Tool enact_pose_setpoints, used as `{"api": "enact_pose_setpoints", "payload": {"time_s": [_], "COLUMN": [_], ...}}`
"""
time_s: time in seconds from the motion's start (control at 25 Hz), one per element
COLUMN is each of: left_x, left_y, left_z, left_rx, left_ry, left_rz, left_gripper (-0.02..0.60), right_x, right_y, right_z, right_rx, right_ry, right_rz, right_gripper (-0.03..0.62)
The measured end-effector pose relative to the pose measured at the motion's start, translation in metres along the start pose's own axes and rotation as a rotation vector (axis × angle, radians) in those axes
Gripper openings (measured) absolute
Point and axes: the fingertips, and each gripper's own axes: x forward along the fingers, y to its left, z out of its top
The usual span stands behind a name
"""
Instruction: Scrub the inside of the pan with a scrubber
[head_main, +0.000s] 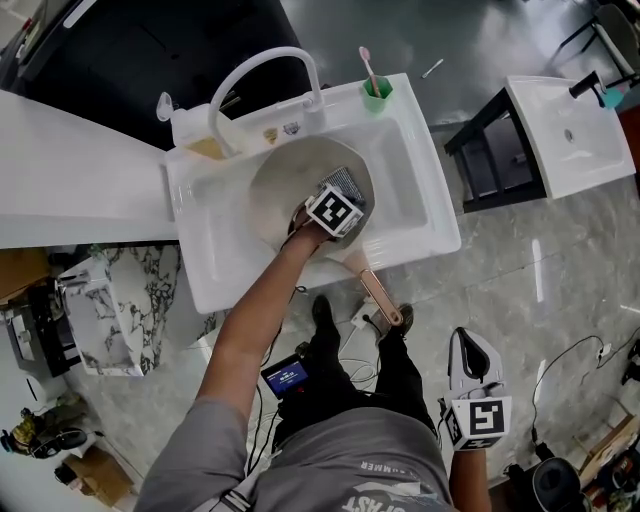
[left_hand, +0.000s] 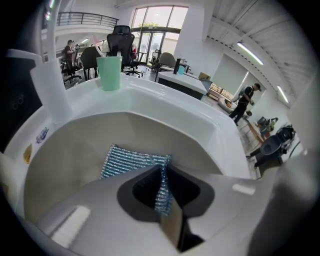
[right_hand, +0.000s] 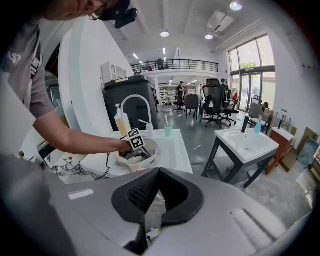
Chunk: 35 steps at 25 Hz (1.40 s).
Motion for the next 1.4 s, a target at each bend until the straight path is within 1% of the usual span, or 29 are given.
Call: {"api": "enact_pose_setpoints", "payload": {"time_s": [0.08,0.16,0.36,0.48,0.56,0.68,0.76,0.84,0.96,1.04,1.2,1.32,1.4], "left_x": [0.0,0.0,-0.011,-0.021,-0.026,-0.029,-0.029,-0.028,-0.024,-0.02,-0.013,-0.006,-0.001], "left_y": [0.013,0.025,0.069,0.082,0.079,0.062,0.047,0.03,0.001,-0.016,-0.029,-0.028,-0.023], "left_z": [0.005,0.001,-0.025,-0.048,-0.064,-0.085,-0.093,-0.095,-0.096,-0.093,-0.075,-0.056,-0.043], "left_rx": [0.0,-0.016,-0.032,-0.035,-0.014,0.072,0.111,0.102,0.06,0.071,0.098,0.08,0.067], "left_ry": [-0.013,0.003,0.081,0.139,0.191,0.268,0.287,0.274,0.243,0.23,0.192,0.151,0.129], "left_rz": [0.033,0.044,0.105,0.107,0.087,0.059,0.034,-0.014,-0.104,-0.132,-0.127,-0.128,-0.113], "left_gripper": [0.038,0.038,0.037,0.037,0.038,0.038,0.038,0.037,0.037,0.037,0.035,0.035,0.035], "right_x": [0.001,0.002,0.009,0.015,0.019,0.024,0.027,0.03,0.033,0.032,0.028,0.025,0.023], "right_y": [-0.001,0.0,0.005,0.01,0.014,0.02,0.023,0.027,0.028,0.026,0.02,0.016,0.014], "right_z": [-0.002,-0.002,-0.001,0.003,0.006,0.011,0.014,0.016,0.018,0.017,0.012,0.009,0.006], "right_rx": [0.001,-0.001,-0.01,-0.018,-0.025,-0.036,-0.042,-0.048,-0.051,-0.048,-0.039,-0.03,-0.025], "right_ry": [0.004,0.006,0.013,0.016,0.017,0.014,0.012,0.014,0.014,0.016,0.018,0.018,0.019], "right_rz": [0.0,0.003,0.02,0.034,0.044,0.061,0.071,0.078,0.082,0.078,0.064,0.056,0.053], "right_gripper": [0.002,0.002,0.002,0.002,0.002,0.002,0.002,0.002,0.002,0.002,0.002,0.002,0.002]}}
